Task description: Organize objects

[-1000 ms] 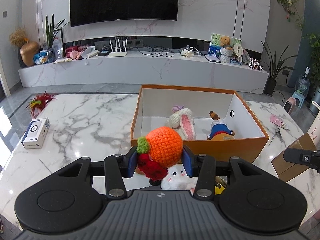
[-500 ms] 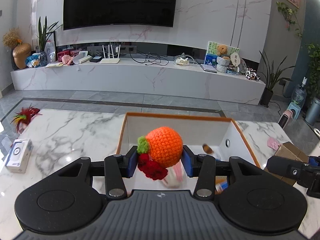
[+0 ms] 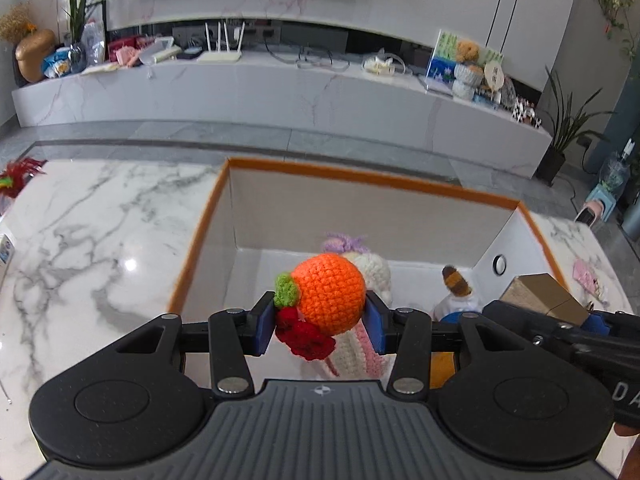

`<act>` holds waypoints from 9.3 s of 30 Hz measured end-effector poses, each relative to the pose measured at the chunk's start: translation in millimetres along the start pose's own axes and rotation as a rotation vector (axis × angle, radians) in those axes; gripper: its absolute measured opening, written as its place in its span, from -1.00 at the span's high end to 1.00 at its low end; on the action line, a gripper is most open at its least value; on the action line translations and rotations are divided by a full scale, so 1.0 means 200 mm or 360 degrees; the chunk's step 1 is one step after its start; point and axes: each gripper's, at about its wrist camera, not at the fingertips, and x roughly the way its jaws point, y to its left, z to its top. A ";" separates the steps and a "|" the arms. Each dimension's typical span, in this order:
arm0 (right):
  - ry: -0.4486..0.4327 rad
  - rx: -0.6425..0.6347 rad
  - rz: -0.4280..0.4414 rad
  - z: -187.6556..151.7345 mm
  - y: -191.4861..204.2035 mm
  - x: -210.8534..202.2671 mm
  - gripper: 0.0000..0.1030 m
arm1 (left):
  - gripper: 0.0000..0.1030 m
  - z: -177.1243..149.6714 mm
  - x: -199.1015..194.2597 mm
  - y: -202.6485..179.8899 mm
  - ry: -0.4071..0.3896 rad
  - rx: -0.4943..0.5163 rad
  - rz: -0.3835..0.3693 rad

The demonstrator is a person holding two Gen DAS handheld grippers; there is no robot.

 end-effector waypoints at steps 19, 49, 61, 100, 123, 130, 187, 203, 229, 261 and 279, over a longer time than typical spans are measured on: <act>0.0237 -0.0335 -0.0140 -0.06 0.11 0.22 -0.22 | -0.02 -0.05 0.20 0.01 0.0323 0.0068 0.0148; 0.0315 -0.0362 -0.0234 -0.09 0.11 0.25 -0.29 | -0.14 -0.05 0.24 -0.01 0.0408 0.0057 0.0227; 0.0304 -0.0361 -0.0261 -0.09 0.10 0.25 -0.41 | -0.22 -0.06 0.24 -0.02 0.0400 0.0071 0.0231; 0.0214 -0.0420 -0.0230 -0.09 0.10 0.18 -0.82 | -0.24 -0.04 0.19 -0.03 0.0352 0.0061 0.0213; 0.0197 -0.0396 -0.0268 -0.09 0.08 0.15 -0.89 | -0.24 -0.04 0.13 -0.05 0.0321 0.0059 0.0187; 0.0180 -0.0390 -0.0278 -0.09 0.08 0.13 -0.90 | -0.24 -0.04 0.09 -0.07 0.0290 0.0056 0.0186; 0.0027 -0.0486 -0.0269 -0.24 0.26 -0.38 -0.95 | -0.28 -0.22 -0.55 -0.10 -0.0065 0.0100 0.0198; 0.0152 -0.0586 -0.0257 -0.37 0.20 -0.42 -0.95 | -0.28 -0.37 -0.58 -0.06 0.0003 0.0106 0.0180; 0.0279 -0.0554 -0.0161 -0.46 0.11 -0.35 -0.96 | -0.28 -0.55 -0.41 0.14 0.0221 0.0129 0.0202; 0.0301 -0.0554 -0.0149 -0.47 0.10 -0.32 -0.96 | -0.65 -0.62 -0.30 0.24 0.0433 0.0005 0.0091; 0.0327 -0.0565 -0.0164 -0.50 0.09 -0.27 -0.96 | -0.86 -0.68 -0.16 0.21 0.0488 -0.0016 0.0188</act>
